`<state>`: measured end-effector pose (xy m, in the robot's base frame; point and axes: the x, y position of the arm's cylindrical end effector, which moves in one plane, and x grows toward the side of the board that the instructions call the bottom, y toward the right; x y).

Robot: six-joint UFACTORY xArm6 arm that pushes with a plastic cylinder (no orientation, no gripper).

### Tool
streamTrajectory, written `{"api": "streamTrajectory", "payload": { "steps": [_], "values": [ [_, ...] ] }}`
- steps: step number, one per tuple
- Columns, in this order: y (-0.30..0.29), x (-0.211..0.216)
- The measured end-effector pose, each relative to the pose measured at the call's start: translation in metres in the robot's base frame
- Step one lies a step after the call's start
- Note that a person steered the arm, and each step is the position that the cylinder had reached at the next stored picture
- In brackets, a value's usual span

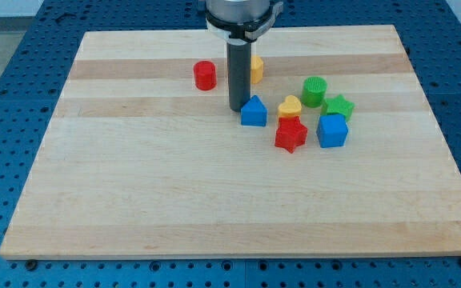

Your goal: Slide the red circle above blue triangle

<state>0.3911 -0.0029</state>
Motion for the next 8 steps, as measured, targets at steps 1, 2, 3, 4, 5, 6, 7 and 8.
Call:
{"api": "streamTrajectory", "payload": {
  "steps": [1,2,3,4,5,6,7,8],
  "values": [
    [0.002,0.006],
    [0.004,0.01],
    [0.0,0.009],
    [-0.051,0.012],
    [-0.111,0.001],
    [-0.131,-0.044],
    [-0.112,-0.084],
    [-0.078,-0.094]
  ]
}}
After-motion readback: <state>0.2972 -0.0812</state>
